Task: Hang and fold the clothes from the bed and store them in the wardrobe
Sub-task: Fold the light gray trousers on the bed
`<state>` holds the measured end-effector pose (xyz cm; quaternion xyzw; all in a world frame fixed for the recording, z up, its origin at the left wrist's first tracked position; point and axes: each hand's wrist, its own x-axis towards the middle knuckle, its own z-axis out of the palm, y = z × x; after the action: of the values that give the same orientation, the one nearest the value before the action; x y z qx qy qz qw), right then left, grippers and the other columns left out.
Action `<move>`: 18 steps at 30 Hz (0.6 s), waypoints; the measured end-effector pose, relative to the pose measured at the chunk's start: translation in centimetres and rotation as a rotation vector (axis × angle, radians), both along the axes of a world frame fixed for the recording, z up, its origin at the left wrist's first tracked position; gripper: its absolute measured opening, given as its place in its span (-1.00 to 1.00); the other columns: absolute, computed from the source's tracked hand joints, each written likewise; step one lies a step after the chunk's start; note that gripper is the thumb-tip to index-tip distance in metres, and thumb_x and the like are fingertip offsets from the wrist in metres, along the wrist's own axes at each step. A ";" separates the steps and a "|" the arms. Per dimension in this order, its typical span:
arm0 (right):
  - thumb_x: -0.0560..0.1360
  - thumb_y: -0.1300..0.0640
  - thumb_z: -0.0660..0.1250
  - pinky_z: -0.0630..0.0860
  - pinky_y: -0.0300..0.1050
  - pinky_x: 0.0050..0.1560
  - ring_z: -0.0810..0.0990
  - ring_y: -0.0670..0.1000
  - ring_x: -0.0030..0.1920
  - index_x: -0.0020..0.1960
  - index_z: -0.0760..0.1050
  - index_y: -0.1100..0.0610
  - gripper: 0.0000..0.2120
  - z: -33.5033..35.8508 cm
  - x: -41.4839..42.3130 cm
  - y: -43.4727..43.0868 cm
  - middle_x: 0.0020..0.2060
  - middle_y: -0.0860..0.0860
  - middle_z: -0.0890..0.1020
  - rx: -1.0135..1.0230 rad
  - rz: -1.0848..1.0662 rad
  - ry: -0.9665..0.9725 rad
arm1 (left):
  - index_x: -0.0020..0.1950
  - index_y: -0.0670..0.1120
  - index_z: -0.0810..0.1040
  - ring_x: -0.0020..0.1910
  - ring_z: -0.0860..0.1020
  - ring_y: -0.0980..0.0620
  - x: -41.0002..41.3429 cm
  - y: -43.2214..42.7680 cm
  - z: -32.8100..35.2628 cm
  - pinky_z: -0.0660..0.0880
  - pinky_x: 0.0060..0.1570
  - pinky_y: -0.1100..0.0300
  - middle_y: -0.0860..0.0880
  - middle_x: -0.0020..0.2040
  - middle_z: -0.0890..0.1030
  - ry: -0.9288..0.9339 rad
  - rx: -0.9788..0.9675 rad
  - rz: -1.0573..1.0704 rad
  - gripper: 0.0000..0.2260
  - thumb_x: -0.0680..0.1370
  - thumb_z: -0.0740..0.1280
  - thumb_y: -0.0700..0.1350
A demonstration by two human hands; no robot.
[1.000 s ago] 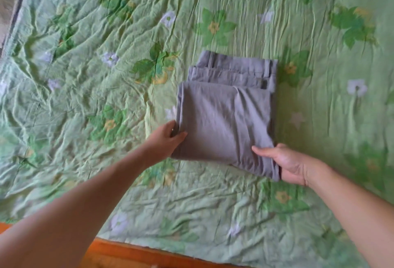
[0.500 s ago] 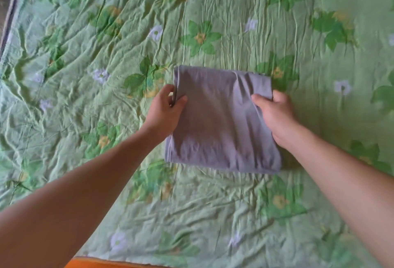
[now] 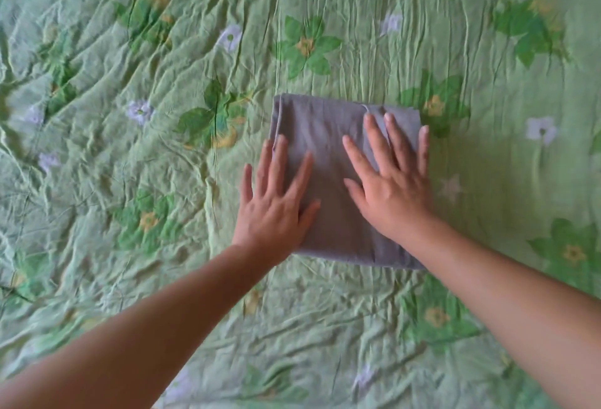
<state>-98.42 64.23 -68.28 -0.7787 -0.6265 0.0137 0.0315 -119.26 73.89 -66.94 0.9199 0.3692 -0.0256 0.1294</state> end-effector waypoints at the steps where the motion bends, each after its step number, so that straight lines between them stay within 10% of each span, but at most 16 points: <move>1: 0.59 -0.25 0.15 -0.19 0.45 0.51 -0.11 0.22 0.63 0.62 0.13 -0.05 -0.33 -0.8 0.2 0.1 0.64 0.10 0.00 -0.053 0.000 0.000 | 0.65 0.11 -0.07 0.62 -0.21 -0.14 -0.6 -0.5 -0.8 0.02 0.52 -0.30 -0.12 0.65 -0.17 0.060 0.003 -0.061 -0.36 0.62 0.04 0.26; 8: 0.49 -0.51 -0.22 -0.18 0.42 0.51 -0.38 0.14 0.58 0.61 -0.25 -0.19 -0.22 -4.4 1.5 1.9 0.62 -0.03 -0.29 -0.367 -0.208 0.117 | 0.65 0.09 -0.01 0.61 -0.16 -0.20 -0.2 2.2 -5.3 0.05 0.55 -0.17 -0.17 0.65 -0.10 0.033 -0.067 -0.195 -0.36 0.63 0.03 0.30; 12: 0.49 -0.44 0.01 -0.04 0.49 0.48 0.10 0.25 0.55 0.50 0.22 -0.03 -0.27 -1.2 1.2 4.9 0.52 0.15 0.20 -0.229 -0.211 0.101 | 0.64 0.12 -0.06 0.62 -0.09 -0.14 -0.7 1.2 -3.3 0.10 0.53 -0.09 -0.07 0.65 -0.15 -0.051 -0.207 0.011 -0.28 0.58 0.16 0.30; 18: 0.43 -0.36 0.37 0.43 0.25 0.28 0.46 0.28 0.33 0.57 0.05 0.04 -0.07 2.4 1.3 15.5 0.40 0.22 0.42 -0.508 -0.105 0.328 | 0.51 0.05 0.22 0.09 0.62 0.06 -3.4 -0.1 0.0 0.59 0.05 0.12 -0.01 0.25 0.57 -0.200 -0.720 0.674 -0.24 0.41 0.54 0.05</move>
<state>-97.17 79.70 -65.86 -0.7804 -0.5484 0.2939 -0.0629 -122.69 73.83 -66.91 0.6443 0.5995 -0.0198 0.4744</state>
